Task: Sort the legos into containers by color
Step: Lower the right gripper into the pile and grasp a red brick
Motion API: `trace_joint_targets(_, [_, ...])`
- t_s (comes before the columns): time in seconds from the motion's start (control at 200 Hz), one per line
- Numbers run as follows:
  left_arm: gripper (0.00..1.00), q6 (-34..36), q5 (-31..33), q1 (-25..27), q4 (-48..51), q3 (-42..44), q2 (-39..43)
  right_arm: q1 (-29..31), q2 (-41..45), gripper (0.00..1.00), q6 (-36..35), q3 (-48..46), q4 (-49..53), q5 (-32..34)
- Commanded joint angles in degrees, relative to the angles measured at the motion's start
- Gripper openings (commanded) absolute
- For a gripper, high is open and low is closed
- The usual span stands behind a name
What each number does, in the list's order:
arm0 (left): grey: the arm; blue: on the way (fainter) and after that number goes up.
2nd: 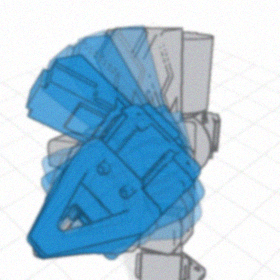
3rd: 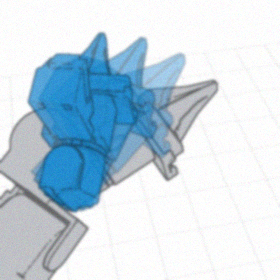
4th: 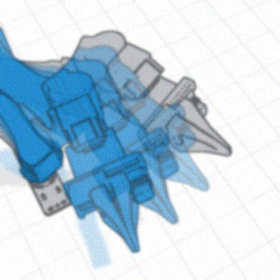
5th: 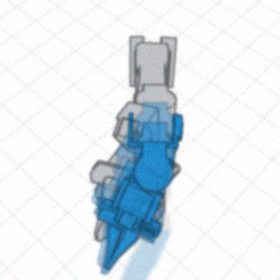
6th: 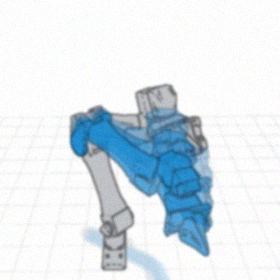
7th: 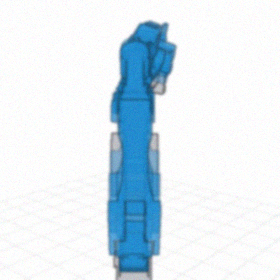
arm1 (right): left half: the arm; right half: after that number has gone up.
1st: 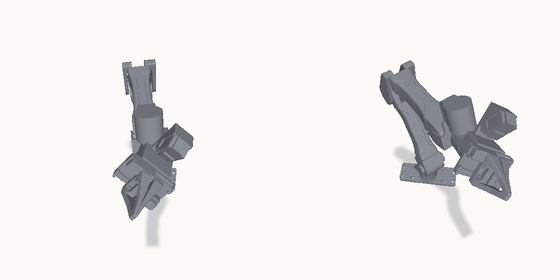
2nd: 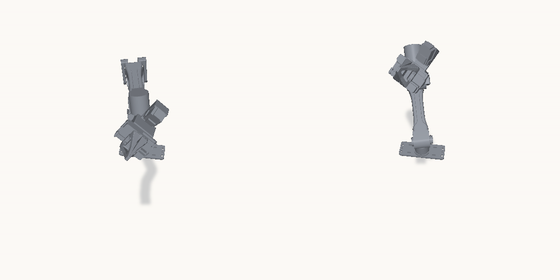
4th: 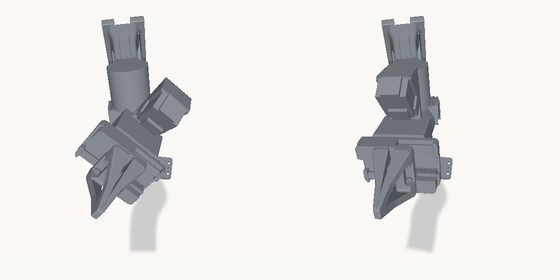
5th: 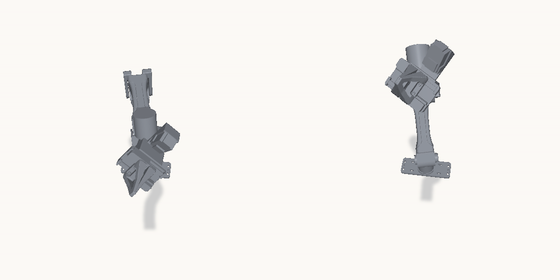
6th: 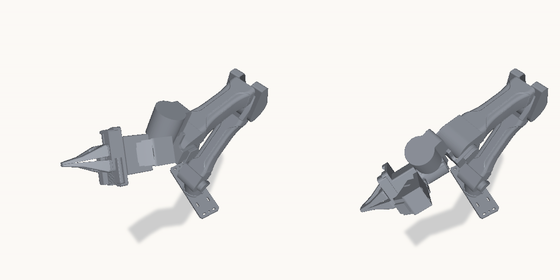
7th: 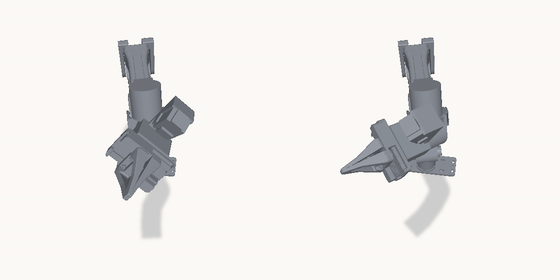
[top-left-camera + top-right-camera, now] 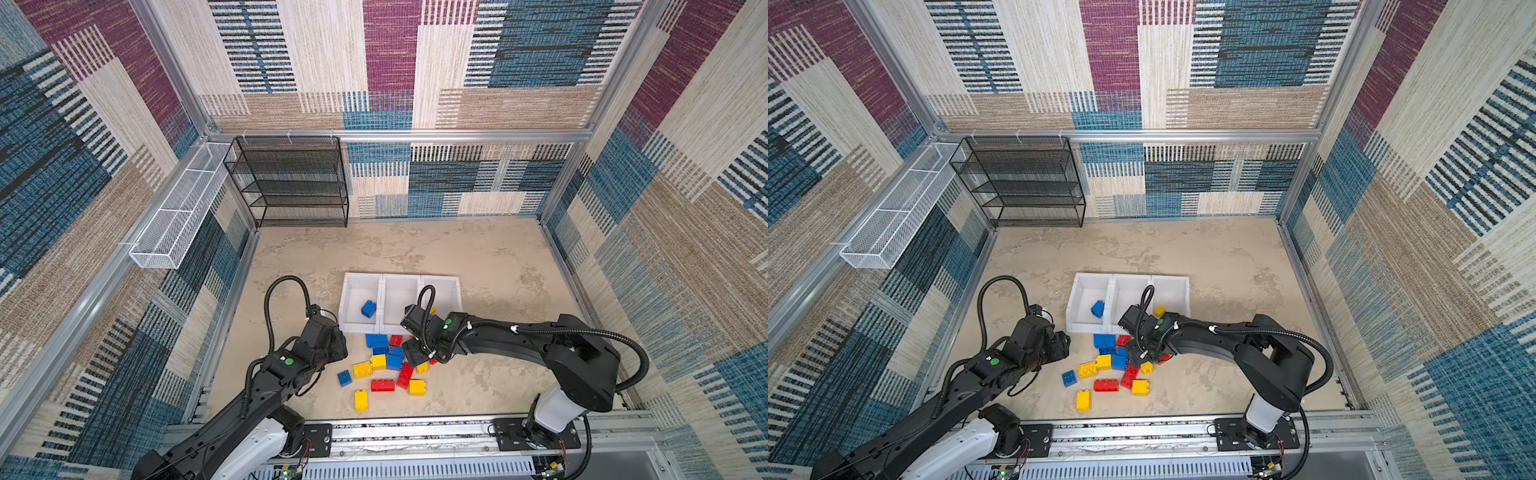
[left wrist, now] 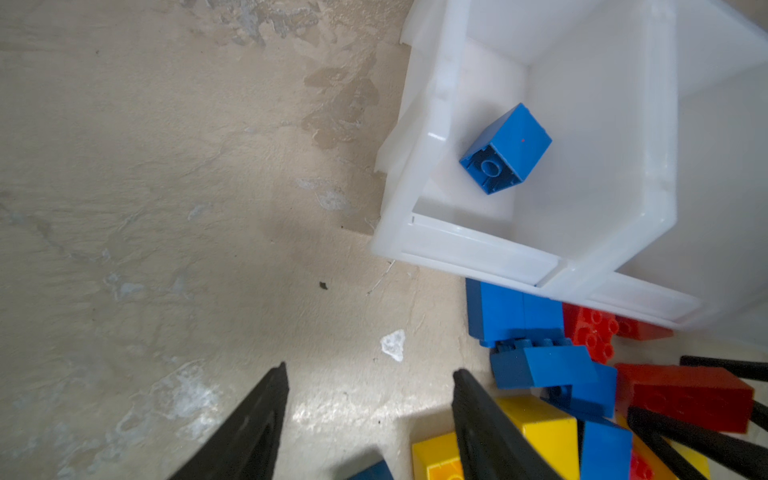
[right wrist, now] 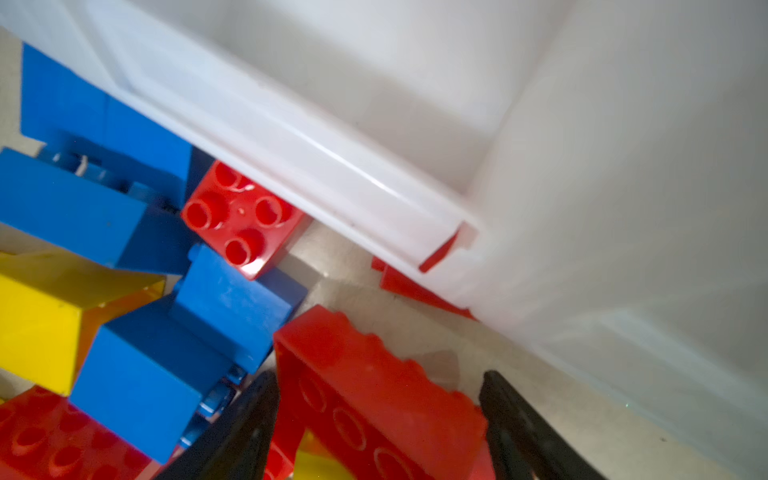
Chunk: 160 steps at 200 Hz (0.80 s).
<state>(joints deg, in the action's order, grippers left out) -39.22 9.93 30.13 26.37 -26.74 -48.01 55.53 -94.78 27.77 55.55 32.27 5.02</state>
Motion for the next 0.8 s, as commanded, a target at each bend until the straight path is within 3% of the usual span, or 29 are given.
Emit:
trace_joint_targets(0.0, [0.66, -1.6, 0.0, -0.1, 0.2, 0.2, 0.0, 0.1, -0.3, 0.79, -0.3, 0.5, -0.5, 0.3])
trace_joint_targets(0.316, [0.66, -1.7, -0.1, -0.1, 0.2, 0.5, 0.1, 0.2, 0.2, 0.72, -0.3, 0.5, -1.2, -0.2])
trace_joint_targets(0.551, [0.66, -1.6, -0.4, -0.1, 0.0, 0.5, 0.0, 0.4, -0.9, 0.77, -0.4, 1.6, -1.1, -0.7])
trace_joint_targets(0.796, [0.66, -1.5, -0.5, -0.1, -0.2, 0.6, -0.2, 0.5, -3.1, 0.74, 0.6, 2.7, 0.9, 1.4])
